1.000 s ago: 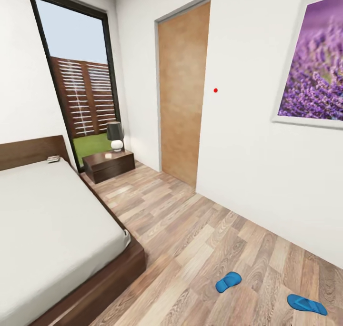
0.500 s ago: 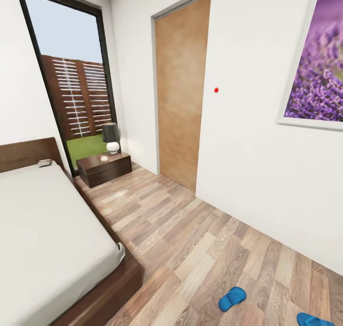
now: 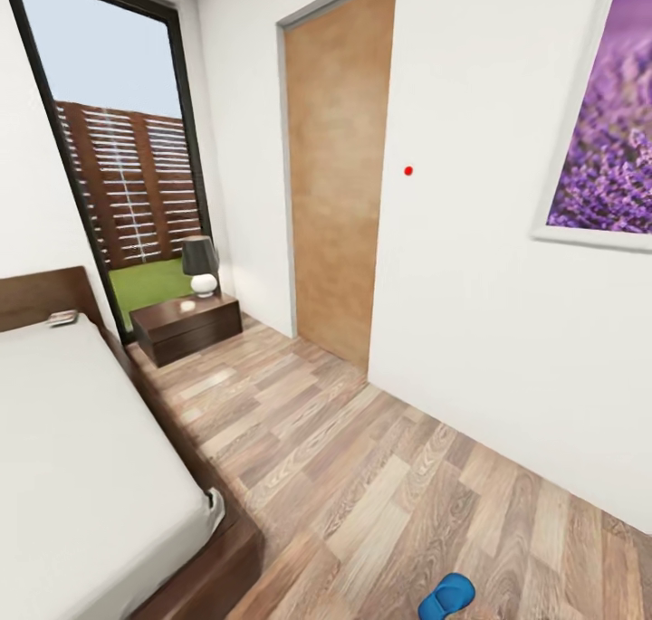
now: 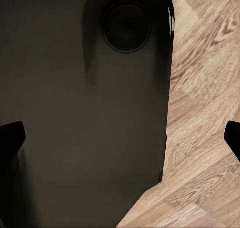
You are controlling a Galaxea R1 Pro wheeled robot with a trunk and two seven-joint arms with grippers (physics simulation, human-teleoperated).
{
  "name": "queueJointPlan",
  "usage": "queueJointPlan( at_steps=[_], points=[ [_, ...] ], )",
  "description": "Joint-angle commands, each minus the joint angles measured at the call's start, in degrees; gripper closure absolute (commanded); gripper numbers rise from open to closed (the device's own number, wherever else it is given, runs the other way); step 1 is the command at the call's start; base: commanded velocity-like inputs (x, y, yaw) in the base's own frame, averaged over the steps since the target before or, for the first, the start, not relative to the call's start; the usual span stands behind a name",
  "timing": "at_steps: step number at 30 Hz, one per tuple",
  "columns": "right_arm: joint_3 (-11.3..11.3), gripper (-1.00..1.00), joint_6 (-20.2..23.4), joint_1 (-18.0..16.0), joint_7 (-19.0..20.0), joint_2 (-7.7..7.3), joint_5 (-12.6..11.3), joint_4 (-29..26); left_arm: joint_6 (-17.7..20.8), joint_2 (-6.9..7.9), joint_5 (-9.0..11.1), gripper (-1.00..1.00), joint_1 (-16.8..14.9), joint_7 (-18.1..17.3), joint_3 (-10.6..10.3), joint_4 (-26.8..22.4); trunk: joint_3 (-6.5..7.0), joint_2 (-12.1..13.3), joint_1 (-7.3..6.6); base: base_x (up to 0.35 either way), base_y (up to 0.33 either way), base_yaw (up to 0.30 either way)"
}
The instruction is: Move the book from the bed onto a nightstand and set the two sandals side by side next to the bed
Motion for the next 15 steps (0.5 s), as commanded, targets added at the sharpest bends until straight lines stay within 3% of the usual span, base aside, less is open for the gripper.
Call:
queueJointPlan(
  at_steps=[1,15],
  points=[
    [-0.03,-1.00,0.00,-0.01,-0.06,0.00,0.00,-0.01,-0.06,0.00,-0.03,-1.00,-0.01,-0.01,-0.01,-0.02,-0.04,-0.02,0.01,0.039,0.000,-0.236],
    [-0.03,-1.00,0.00,-0.01,-0.06,0.00,-0.01,-0.01,-0.06,0.00,-0.03,-1.00,0.02,-0.01,-0.01,0.02,-0.04,-0.02,0.01,0.010,0.000,-0.283]
  ],
)
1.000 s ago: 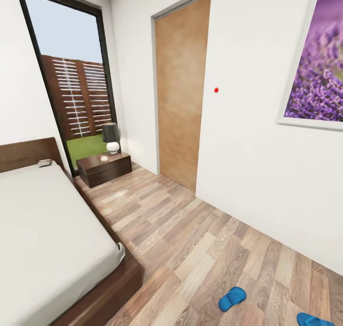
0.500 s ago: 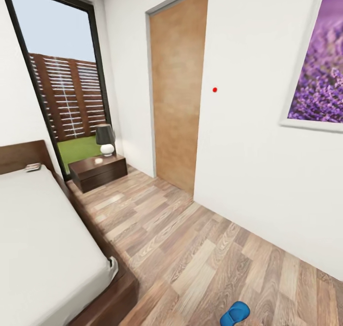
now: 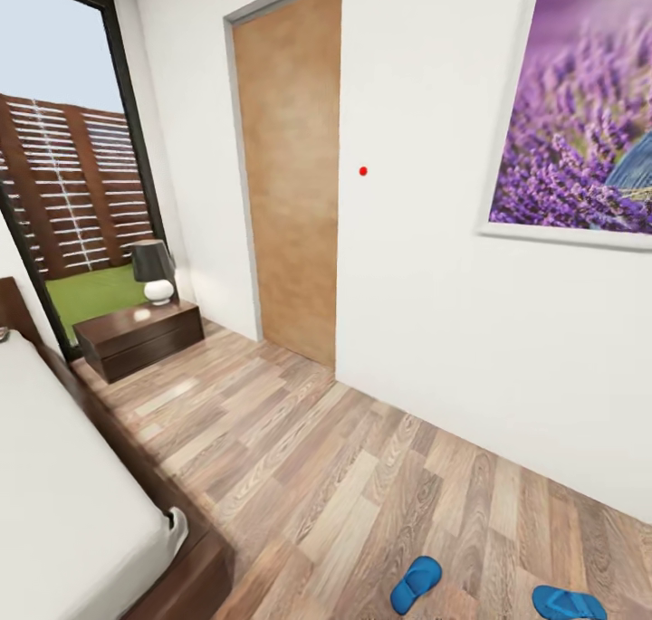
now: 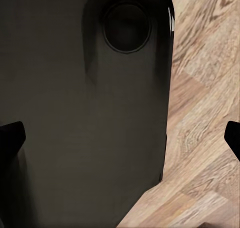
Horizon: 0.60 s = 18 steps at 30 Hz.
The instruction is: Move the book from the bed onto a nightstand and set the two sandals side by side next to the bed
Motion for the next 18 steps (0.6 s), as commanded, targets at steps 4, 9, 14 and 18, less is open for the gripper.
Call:
queueJointPlan(
  at_steps=[4,9,14,18],
  points=[
    [-0.03,-1.00,0.00,-0.01,-0.06,0.00,-0.01,-0.01,-0.03,0.00,-0.03,-1.00,-0.01,-0.01,-0.01,-0.01,-0.04,-0.02,0.00,0.001,0.000,-0.299],
    [-0.03,-1.00,0.00,-0.01,-0.06,0.00,0.00,-0.01,-0.03,0.00,-0.03,-1.00,-0.02,-0.01,-0.01,-0.03,-0.04,-0.02,0.00,0.000,0.000,-0.299],
    [-0.03,-1.00,0.00,-0.01,-0.06,0.00,-0.05,-0.01,-0.08,0.03,-0.03,-1.00,0.00,-0.01,-0.01,-0.08,-0.04,-0.02,0.00,0.000,0.000,-0.293],
    [-0.03,-1.00,0.00,-0.01,-0.06,0.00,-0.06,-0.01,-0.28,0.07,-0.03,-1.00,-0.02,-0.01,0.01,-0.53,-0.04,-0.02,0.00,0.002,0.000,-0.287]
  ],
)
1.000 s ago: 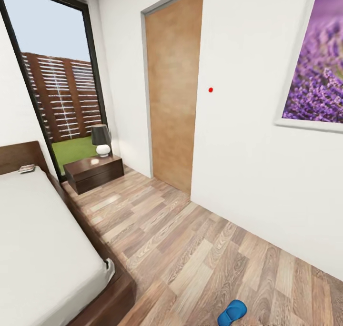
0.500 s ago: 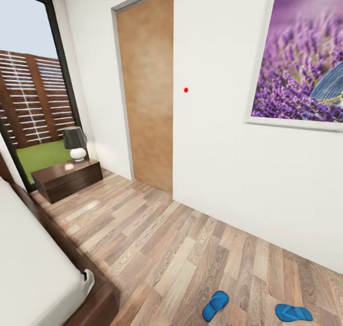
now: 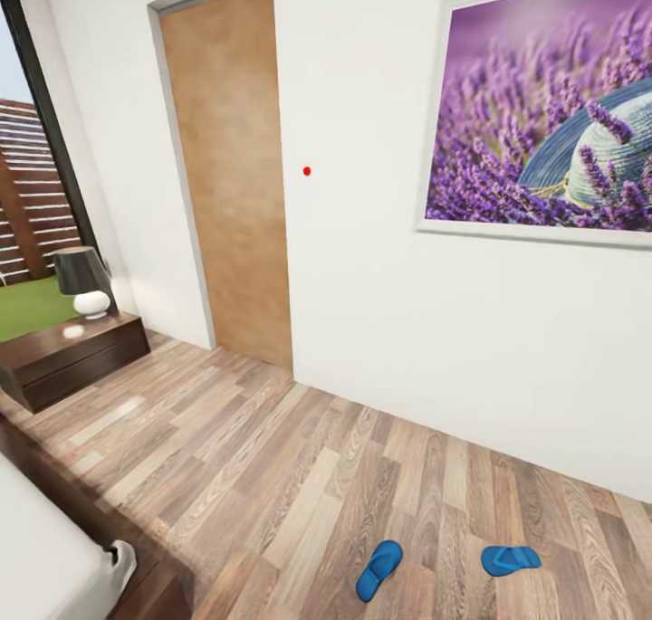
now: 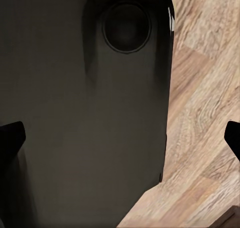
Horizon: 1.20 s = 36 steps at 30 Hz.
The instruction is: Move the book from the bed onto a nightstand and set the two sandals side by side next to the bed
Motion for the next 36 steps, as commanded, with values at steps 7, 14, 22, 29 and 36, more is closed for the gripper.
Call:
queueJointPlan(
  at_steps=[7,14,22,29,36],
  points=[
    [-0.03,-1.00,0.00,-0.01,-0.06,0.00,-0.02,-0.01,-0.49,0.01,-0.09,-1.00,0.01,-0.01,0.05,-0.57,-0.04,-0.02,0.00,0.136,0.000,-0.274],
    [-0.03,-1.00,-0.07,-0.01,-0.06,0.00,-0.03,-0.01,-0.57,0.02,-0.08,-1.00,0.00,-0.01,0.05,-0.65,-0.04,-0.02,0.00,0.232,0.000,-0.190],
    [-0.03,-1.00,-0.09,-0.01,-0.06,0.00,-0.03,-0.01,-0.58,0.02,-0.09,-1.00,0.01,-0.01,0.06,-0.65,-0.04,-0.02,0.00,0.040,0.000,-0.071],
    [-0.03,-1.00,-0.09,-0.01,-0.06,0.00,-0.03,-0.01,-0.57,0.01,-0.04,-1.00,-0.01,-0.01,0.06,-0.64,-0.04,-0.02,0.00,0.004,0.000,-0.239],
    [-0.03,-1.00,-0.09,-0.01,-0.06,0.00,-0.03,-0.01,-0.50,0.02,-0.11,-1.00,0.02,-0.01,0.06,-0.63,-0.04,-0.02,0.00,0.000,0.000,-0.289]
  ],
)
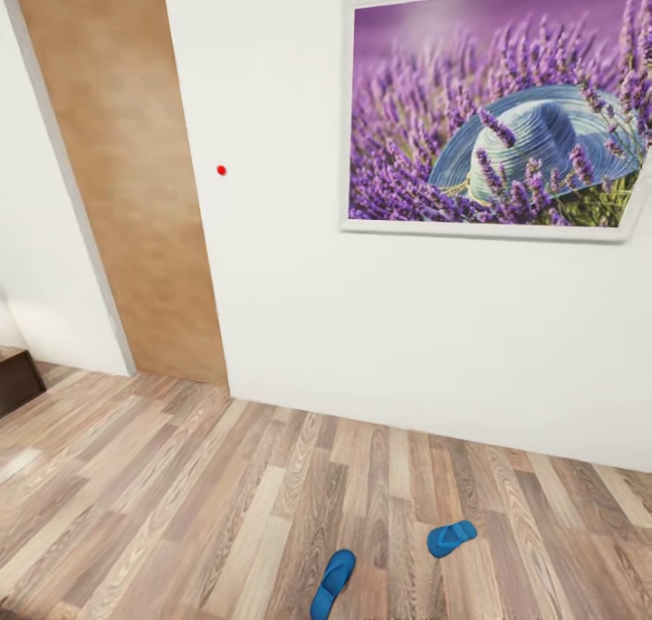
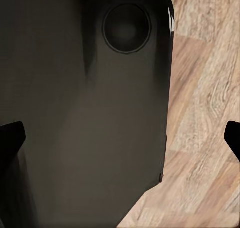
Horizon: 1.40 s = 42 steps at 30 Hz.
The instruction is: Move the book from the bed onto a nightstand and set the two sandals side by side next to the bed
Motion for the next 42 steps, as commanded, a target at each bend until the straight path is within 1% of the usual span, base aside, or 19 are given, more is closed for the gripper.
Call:
queueJointPlan(
  at_steps=[1,19,24,42],
  points=[
    [-0.03,-1.00,-0.01,-0.01,-0.06,0.00,-0.01,-0.01,-0.12,0.00,-0.04,-1.00,0.00,-0.01,0.00,-0.01,-0.04,-0.02,0.00,0.000,0.000,-0.292],
    [-0.03,-1.00,-0.01,-0.01,-0.06,0.00,-0.01,-0.01,-0.11,-0.07,-0.05,-1.00,0.00,-0.01,-0.04,-0.01,-0.04,-0.02,0.00,0.000,0.000,-0.290],
    [-0.03,-1.00,-0.01,-0.01,-0.06,0.00,-0.01,-0.01,-0.18,-0.08,-0.05,-1.00,0.01,-0.01,-0.06,-0.03,-0.04,-0.02,0.00,0.092,0.000,-0.237],
    [-0.03,-1.00,-0.01,-0.01,-0.06,0.00,0.03,-0.01,-0.20,-0.05,-0.05,-1.00,0.00,-0.01,-0.01,-0.06,-0.04,-0.02,0.00,0.306,0.000,-0.025]
  ],
)
